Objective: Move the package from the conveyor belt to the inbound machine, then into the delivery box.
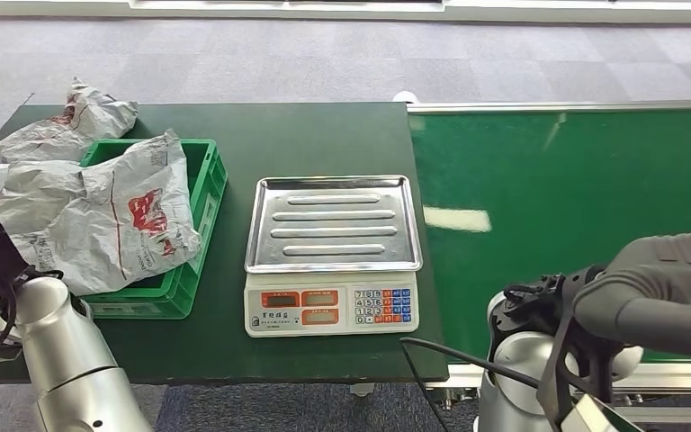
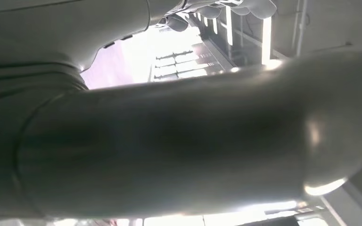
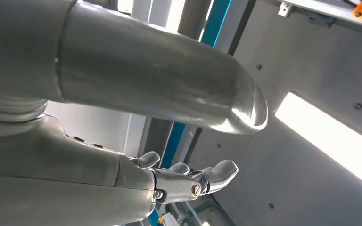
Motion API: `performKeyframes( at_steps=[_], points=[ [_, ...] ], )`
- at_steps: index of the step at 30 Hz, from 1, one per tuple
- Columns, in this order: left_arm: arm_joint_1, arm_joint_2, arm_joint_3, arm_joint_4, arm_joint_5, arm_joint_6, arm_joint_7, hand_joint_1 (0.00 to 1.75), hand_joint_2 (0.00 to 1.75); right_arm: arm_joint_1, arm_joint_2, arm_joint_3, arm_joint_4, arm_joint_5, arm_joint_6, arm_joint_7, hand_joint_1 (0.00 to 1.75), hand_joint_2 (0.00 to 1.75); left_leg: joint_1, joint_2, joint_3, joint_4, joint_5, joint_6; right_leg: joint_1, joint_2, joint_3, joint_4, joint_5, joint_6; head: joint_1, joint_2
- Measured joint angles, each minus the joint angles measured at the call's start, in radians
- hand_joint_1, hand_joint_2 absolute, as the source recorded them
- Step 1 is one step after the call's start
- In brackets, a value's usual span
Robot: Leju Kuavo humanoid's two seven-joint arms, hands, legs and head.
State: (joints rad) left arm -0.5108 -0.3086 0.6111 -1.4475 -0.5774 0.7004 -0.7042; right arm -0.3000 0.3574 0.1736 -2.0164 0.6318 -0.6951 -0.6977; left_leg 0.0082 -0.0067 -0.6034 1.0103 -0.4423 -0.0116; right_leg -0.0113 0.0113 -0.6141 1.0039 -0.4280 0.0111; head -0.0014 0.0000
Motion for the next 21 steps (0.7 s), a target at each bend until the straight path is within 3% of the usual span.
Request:
performKeyframes(
  at_steps=[4, 17, 21],
  points=[
    [0.028, -0.022, -0.08, -0.064, 0.028, 0.0, 0.0, 0.0, 0.0, 0.0, 0.0, -0.003, 0.004, 0.006, 0.0, 0.0, 0.0, 0.0, 0.0, 0.0, 0.0, 0.0, 0.0, 0.0, 0.0, 0.0, 0.0, 0.0, 0.0, 0.0, 0.0, 0.0],
    [0.097, -0.042, -0.228, -0.193, 0.119, -0.002, 0.001, 0.0, 0.0, 0.001, 0.0, -0.009, 0.006, 0.007, 0.0, 0.0, 0.0, 0.0, 0.0, 0.0, 0.0, 0.0, 0.0, 0.0, 0.0, 0.0, 0.0, 0.0, 0.0, 0.0, 0.0, 0.0],
    [0.127, -0.04, -0.294, -0.206, 0.199, -0.014, 0.008, 0.0, 1.75, 0.002, 0.0, -0.008, 0.006, -0.006, 0.0, 0.013, 0.0, 0.0, 0.0, 0.0, 0.0, 0.0, 0.0, 0.0, 0.0, 0.0, 0.0, 0.0, 0.0, 0.0, 0.0, 0.0]
  ],
)
